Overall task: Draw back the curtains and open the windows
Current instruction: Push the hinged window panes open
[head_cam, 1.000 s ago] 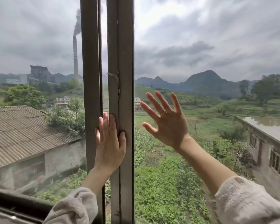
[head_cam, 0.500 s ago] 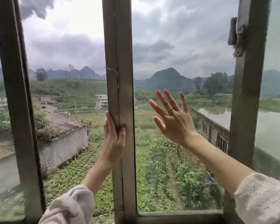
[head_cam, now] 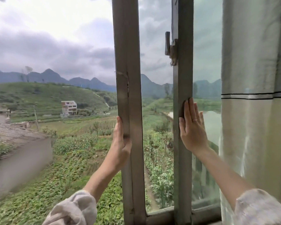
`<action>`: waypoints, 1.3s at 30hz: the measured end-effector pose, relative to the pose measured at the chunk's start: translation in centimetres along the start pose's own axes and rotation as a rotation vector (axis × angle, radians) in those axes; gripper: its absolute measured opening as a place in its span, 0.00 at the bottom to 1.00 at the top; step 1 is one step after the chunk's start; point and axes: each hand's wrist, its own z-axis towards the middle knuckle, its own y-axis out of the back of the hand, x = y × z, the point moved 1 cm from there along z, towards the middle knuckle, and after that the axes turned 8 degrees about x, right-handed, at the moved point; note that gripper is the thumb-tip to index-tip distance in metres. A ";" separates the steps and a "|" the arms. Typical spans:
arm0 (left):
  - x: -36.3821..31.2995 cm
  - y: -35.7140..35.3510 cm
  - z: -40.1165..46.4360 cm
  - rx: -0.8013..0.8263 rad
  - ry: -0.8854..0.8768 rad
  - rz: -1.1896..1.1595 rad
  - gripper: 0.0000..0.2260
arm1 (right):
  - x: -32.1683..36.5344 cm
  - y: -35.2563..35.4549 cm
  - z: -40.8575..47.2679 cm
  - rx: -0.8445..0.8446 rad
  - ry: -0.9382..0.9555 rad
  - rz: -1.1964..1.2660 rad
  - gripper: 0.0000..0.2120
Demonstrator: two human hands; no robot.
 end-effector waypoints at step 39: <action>-2.9 -0.7 2.2 0.465 0.134 0.242 0.27 | 5.6 0.2 0.1 0.051 -0.222 -0.087 0.29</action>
